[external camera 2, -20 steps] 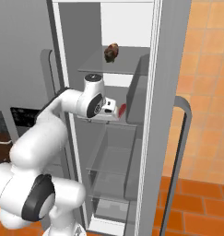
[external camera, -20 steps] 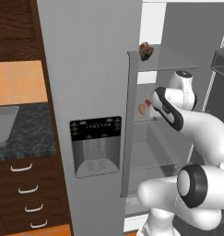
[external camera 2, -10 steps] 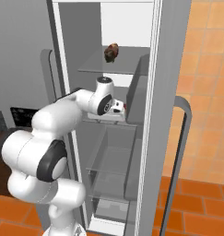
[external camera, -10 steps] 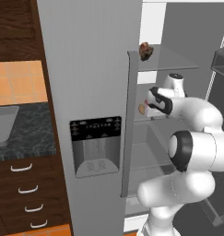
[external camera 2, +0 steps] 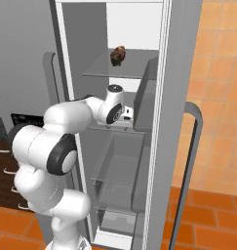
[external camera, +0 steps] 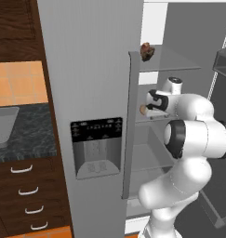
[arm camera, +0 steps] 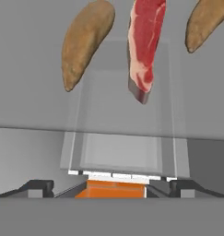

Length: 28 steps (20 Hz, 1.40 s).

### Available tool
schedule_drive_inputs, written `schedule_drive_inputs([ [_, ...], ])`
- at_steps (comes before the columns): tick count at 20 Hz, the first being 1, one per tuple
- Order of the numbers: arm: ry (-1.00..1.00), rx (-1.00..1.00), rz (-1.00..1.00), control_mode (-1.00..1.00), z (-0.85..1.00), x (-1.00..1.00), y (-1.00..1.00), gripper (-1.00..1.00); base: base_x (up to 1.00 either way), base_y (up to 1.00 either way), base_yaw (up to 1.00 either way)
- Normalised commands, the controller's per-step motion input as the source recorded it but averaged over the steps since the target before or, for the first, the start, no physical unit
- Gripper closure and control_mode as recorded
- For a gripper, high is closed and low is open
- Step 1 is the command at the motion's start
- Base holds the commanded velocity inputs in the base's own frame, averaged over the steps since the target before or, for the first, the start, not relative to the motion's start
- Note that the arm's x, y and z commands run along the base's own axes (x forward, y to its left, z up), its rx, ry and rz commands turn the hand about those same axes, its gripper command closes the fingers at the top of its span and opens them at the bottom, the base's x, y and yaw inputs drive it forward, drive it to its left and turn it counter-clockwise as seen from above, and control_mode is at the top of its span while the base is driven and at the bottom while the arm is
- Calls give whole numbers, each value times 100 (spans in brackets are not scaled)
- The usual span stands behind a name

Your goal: Place one sweet potato and one steak in each tupperware on the nearby counter, to pack two identical lunches.

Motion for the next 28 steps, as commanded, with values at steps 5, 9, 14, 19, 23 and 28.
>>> schedule_drive_inputs([
  [5,-2,-3,0,-100,-22,48,-3,-100,0,0,0],
  [9,0,-3,0,-100,-24,59,-29,-100,0,0,0],
  [14,0,0,0,-100,-3,51,-17,-100,0,0,0],
  [19,1,-1,0,-100,-26,37,0,-100,0,0,0],
  [23,8,-3,0,-100,-42,30,0,-100,0,0,0],
  [28,3,-8,0,-100,-80,5,19,-100,0,0,0],
])
